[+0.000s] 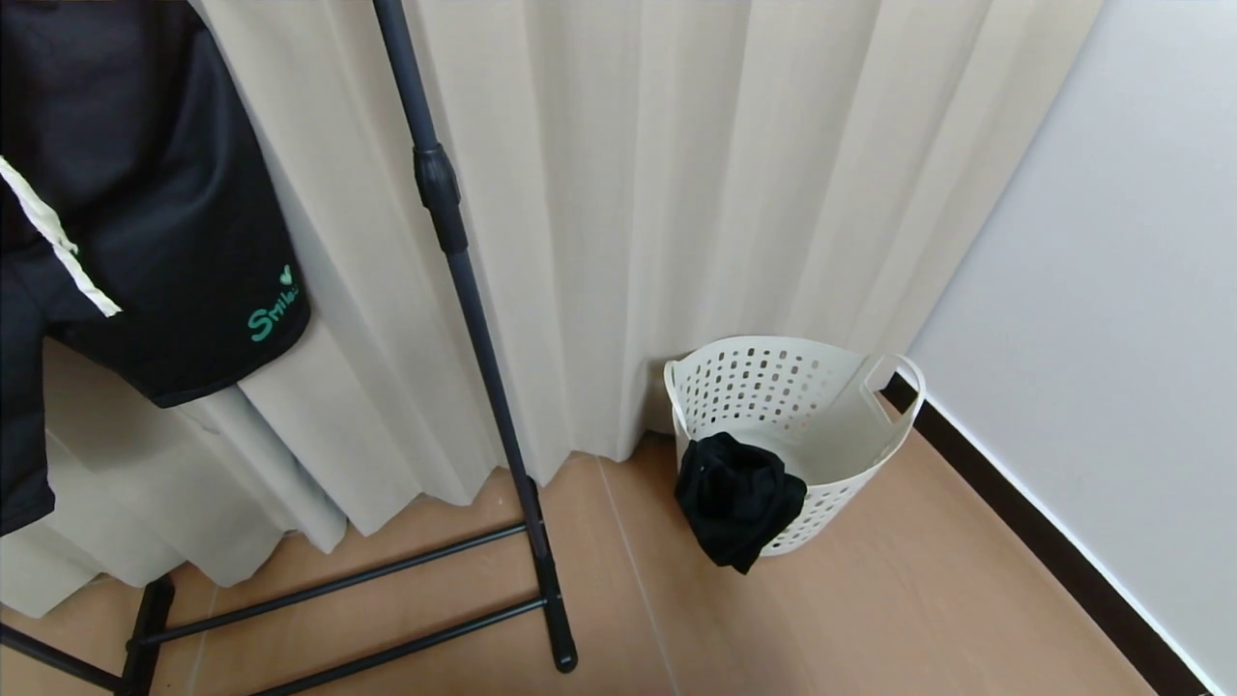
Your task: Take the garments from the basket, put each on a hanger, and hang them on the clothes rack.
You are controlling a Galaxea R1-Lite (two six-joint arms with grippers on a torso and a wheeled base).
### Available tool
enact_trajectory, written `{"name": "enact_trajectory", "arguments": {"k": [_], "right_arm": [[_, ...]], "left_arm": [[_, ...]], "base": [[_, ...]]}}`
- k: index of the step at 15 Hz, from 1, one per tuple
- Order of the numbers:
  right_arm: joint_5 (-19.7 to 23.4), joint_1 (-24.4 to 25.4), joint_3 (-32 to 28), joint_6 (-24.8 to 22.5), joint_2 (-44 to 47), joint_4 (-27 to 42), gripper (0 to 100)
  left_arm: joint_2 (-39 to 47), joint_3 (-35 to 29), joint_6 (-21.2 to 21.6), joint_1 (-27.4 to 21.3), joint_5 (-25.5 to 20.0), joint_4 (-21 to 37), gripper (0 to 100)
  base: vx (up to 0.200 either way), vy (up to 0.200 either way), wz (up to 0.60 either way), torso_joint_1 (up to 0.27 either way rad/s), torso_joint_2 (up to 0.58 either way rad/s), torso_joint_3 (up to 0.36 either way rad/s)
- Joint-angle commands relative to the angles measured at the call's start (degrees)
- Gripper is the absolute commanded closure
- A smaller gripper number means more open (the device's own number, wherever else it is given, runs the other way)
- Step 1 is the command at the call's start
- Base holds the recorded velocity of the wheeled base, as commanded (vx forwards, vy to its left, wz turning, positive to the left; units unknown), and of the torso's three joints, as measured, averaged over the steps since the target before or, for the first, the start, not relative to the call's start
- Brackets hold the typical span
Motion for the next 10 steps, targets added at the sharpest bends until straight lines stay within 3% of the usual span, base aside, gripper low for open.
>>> {"name": "enact_trajectory", "arguments": {"k": [1, 10], "right_arm": [[0.02, 0.02, 0.00, -0.03, 0.00, -0.01, 0], [0.02, 0.02, 0.00, -0.03, 0.00, -0.01, 0]], "left_arm": [[0.06, 0.00, 0.01, -0.02, 0.01, 0.00, 0], [-0.02, 0.00, -0.08, -0.02, 0.01, 0.00, 0]], "base": [[0.000, 0.000, 0.00, 0.002, 0.00, -0.188], [0.000, 0.000, 0.00, 0.003, 0.00, -0.196]]}}
